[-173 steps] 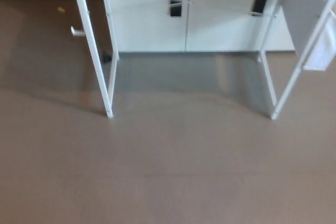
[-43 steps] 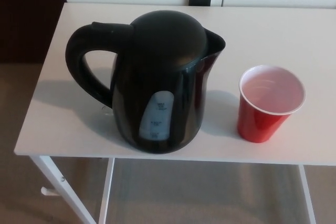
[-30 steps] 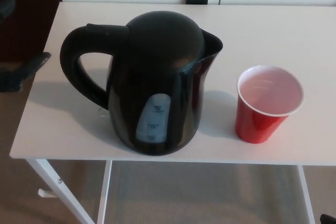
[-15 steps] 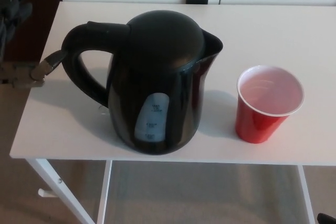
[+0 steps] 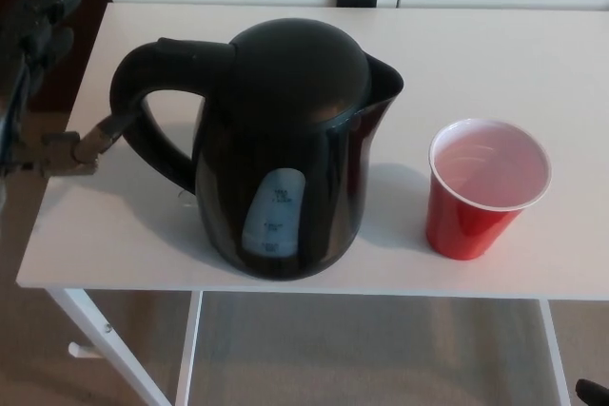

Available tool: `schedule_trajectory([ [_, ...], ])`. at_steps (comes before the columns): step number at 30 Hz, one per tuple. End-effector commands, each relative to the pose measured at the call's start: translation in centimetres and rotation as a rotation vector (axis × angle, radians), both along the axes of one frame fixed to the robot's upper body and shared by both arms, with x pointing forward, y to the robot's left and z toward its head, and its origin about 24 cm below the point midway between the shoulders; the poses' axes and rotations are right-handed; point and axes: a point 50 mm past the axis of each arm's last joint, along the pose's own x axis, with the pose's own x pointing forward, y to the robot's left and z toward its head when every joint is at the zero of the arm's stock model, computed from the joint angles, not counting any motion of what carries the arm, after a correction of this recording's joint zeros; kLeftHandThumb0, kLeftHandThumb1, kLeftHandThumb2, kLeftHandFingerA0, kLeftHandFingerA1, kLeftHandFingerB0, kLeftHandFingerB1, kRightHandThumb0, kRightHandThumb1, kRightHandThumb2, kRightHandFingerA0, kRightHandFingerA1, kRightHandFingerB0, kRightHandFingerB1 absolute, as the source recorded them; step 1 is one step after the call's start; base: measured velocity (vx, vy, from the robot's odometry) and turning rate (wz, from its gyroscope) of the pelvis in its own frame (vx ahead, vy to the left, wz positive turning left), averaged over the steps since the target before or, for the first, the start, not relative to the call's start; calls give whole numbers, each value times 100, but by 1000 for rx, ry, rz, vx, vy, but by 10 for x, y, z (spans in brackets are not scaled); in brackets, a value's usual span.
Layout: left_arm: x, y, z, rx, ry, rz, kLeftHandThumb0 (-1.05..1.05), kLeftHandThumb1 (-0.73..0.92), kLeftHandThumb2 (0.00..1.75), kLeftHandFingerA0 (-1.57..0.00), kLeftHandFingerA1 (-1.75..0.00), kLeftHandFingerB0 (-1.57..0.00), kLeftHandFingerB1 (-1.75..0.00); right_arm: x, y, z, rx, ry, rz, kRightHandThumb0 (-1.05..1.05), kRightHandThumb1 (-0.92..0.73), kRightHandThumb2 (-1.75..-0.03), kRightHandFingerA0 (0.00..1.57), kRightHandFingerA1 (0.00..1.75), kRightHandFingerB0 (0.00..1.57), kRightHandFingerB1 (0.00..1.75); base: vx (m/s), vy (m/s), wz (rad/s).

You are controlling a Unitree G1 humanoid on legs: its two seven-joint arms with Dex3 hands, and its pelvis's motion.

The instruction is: The robot walk towards a table in front and uses its left hand to pick up the pot from the base and pour water to the cup on the right hand side

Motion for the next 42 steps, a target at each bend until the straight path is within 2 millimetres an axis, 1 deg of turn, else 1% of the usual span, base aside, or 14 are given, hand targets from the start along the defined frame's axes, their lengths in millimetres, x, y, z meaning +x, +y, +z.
schedule_trajectory([
  [1, -8, 7, -3, -10, 31, 1, -30, 32, 88, 0, -48, 0, -47, 2, -2, 2, -15, 0, -17, -31, -52, -59, 59, 50, 30, 37, 0, 0, 0],
  [2, -7, 9, -3, -11, 31, 1, -30, 33, 88, 0, -48, 0, -47, 4, -3, 4, -14, -6, -19, -20, -36, -85, 50, 65, 18, 50, 0, 0, 0],
  [12, -14, 30, -6, -4, 64, 43, -28, 34, 88, 0, -48, 0, -47, 0, -1, 2, -21, 5, -6, -33, -51, -60, 54, 51, 27, 37, 0, 0, 0],
  [14, -15, 28, -8, -11, 74, 30, -28, 33, 87, 0, -48, 0, -47, 0, -1, 2, -22, 4, -3, -21, -35, -85, 48, 65, 16, 50, 0, 0, 0],
  [15, -15, 27, -8, -13, 76, 25, -28, 33, 87, 0, -48, 0, -47, 0, -2, 2, -22, 3, -3, -29, -51, -55, 57, 49, 29, 35, 0, 0, 0],
  [16, -15, 25, -9, -17, 77, 20, -28, 34, 88, 0, -47, 0, -47, 0, -2, 2, -19, 2, -4, -22, -34, -84, 48, 65, 16, 50, 0, 0, 0],
  [18, -16, 23, -9, -30, 79, 11, -27, 34, 87, 0, -47, 0, -47, 0, -3, 1, -16, 3, -5, -22, -35, -84, 48, 65, 16, 50, 0, 0, 0],
  [21, -14, 16, -10, -43, 75, -3, -27, 33, 87, 0, -47, 0, -47, 2, -3, 2, -12, -3, -6, -23, -33, -83, 48, 65, 15, 49, 0, 0, 0],
  [22, -13, 13, -10, -41, 70, -12, -28, 34, 87, 0, -47, 0, -47, 3, -3, 3, -11, -5, -7, -31, -49, -54, 53, 47, 27, 34, 0, 0, 0],
  [24, -13, 11, -11, -37, 69, -15, -46, 49, 56, -19, -30, -14, -27, 3, -3, 4, -11, -6, -6, -30, -50, -54, 53, 47, 27, 34, 0, 0, 0],
  [29, -11, 1, -14, -40, 69, -44, -28, 34, 88, 0, -48, 0, -47, 8, -3, 5, -11, -18, 0, -31, -51, -55, 53, 47, 26, 34, 0, 0, 0],
  [37, -10, -14, -18, -37, 86, -61, -29, 31, 87, 0, -47, 0, -47, 7, -4, 6, -14, -19, -1, -36, -52, -60, 54, 49, 26, 37, 0, 0, 0],
  [38, -9, -16, -19, -37, 90, -63, -48, 49, 56, -19, -30, -16, -27, 7, -3, 6, -17, -19, -1, -35, -52, -59, 55, 50, 27, 37, 0, 0, 0],
  [42, -5, -23, -25, -60, 123, -46, -49, 49, 55, -22, -30, -18, -28, 2, -3, 4, -18, -12, 7, -31, -53, -55, 54, 47, 26, 34, 0, 0, 0],
])
